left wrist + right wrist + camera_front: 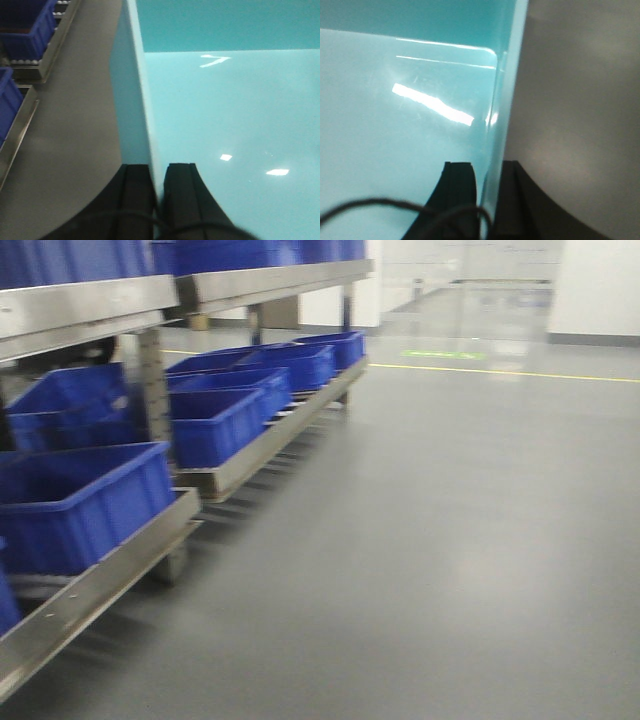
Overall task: Move two blue bins to right shelf middle
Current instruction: 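Drive the base along the aisle carrying the teal bin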
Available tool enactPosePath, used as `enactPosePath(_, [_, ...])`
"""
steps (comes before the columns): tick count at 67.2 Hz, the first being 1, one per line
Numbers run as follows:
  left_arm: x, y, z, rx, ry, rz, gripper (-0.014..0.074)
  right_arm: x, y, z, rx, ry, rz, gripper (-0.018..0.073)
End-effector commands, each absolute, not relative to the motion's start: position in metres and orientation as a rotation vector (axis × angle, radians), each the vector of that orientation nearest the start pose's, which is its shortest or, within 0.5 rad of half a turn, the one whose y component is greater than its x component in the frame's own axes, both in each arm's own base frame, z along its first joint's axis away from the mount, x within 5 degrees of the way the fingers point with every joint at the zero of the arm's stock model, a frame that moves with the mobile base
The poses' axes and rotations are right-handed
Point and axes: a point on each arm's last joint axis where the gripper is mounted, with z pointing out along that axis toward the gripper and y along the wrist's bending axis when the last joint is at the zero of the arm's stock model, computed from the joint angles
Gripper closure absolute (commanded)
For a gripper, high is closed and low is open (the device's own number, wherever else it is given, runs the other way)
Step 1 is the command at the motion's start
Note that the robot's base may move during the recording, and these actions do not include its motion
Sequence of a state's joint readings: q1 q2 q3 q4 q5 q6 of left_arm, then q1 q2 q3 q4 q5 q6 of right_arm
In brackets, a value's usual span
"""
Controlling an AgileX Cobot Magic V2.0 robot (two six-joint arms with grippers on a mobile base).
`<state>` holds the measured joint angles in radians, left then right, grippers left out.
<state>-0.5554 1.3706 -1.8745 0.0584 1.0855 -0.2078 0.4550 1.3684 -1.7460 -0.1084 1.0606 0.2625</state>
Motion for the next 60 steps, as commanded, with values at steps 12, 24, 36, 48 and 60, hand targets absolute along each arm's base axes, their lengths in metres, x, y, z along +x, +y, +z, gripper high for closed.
enactPosePath(12, [0.2159,-0.1377,0.5321,0.371,1.986,-0.502,0.0707,0.2464,0.1136,0.4963,-0.229,2.099,0.312,0.0712])
enactPosePath(24, [0.2159,-0.1377,0.5321,0.371,1.986,-0.502,0.0707,0.2464,0.1136,0.4963,-0.229,2.099,0.312,0.0712])
enactPosePath(36, [0.2159,-0.1377,0.5321,0.371,1.986,-0.502,0.0707,0.2464,0.1136,0.4963,-0.229,2.099,0.312,0.0712])
enactPosePath(48, [0.2159,-0.1377,0.5321,0.371,1.986,-0.502,0.0707,0.2464,0.1136,0.4963,-0.229,2.099,0.312,0.0712])
enactPosePath(60, [0.2159,-0.1377,0.5321,0.371,1.986,-0.502,0.0707,0.2464,0.1136,0.4963,-0.229,2.099,0.312,0.0712])
